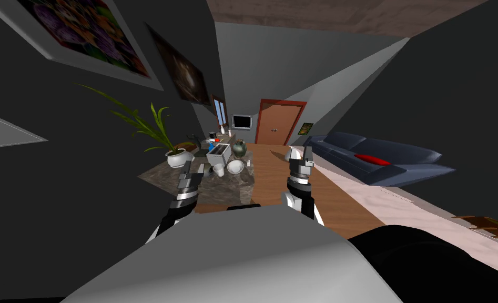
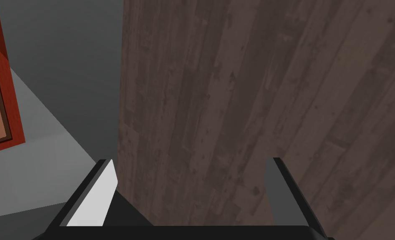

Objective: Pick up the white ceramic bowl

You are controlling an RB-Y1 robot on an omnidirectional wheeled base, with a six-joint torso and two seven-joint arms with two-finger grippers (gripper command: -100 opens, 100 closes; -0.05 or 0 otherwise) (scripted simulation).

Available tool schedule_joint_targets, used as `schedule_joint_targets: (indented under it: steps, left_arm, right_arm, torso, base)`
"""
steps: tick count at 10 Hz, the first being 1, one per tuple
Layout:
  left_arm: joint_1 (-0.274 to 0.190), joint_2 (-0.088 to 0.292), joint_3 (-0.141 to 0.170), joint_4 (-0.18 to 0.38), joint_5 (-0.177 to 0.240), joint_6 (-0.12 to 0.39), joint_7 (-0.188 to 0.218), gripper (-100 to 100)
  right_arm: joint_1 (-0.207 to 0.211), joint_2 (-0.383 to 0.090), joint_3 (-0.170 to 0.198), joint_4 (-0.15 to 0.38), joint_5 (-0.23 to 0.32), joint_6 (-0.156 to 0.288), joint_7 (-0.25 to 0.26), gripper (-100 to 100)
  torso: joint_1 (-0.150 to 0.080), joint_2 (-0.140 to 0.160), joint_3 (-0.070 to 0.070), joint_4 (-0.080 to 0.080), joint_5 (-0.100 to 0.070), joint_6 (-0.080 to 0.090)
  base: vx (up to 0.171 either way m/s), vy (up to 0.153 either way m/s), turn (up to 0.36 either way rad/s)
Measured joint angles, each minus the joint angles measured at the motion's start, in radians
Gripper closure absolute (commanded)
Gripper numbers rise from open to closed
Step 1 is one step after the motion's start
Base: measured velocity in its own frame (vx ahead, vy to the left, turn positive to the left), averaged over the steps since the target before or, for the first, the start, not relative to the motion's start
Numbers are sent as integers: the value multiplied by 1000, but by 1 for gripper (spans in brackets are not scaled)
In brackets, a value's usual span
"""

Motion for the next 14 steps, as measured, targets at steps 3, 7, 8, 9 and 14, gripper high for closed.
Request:
schedule_joint_targets:
  steps: [3, 7, 8, 9, 14]
  left_arm:
    - [40, 75, -15, 23, 23, 10, 1, -100]
    - [101, 185, -24, 49, 64, 44, 11, -100]
    - [124, 213, -22, 45, 79, 65, 16, -100]
    - [133, 234, -20, 51, 87, 74, 20, -100]
    - [212, 353, -5, 97, 137, 102, 57, -100]
  right_arm:
    - [0, 0, 0, 0, 0, 0, 0, 0]
    - [0, 0, 0, 0, 0, 0, 0, 0]
    - [0, 0, 0, 0, 0, 0, 0, 0]
    - [0, 0, 0, 0, 0, 0, 0, 0]
    - [0, 0, 0, 0, 0, 0, 0, 0]
  torso:
    - [4, -3, -2, -1, 1, 0]
    - [4, -1, -1, 0, 1, 0]
    - [-1, -1, -1, 0, 0, 0]
    - [4, -2, -1, 0, 0, 0]
    - [6, -3, -2, -1, 1, 0]
  base:
    - [31, -222, 79]
    - [-19, -247, 82]
    - [-20, -205, 58]
    - [12, -179, 58]
    - [9, -181, 61]
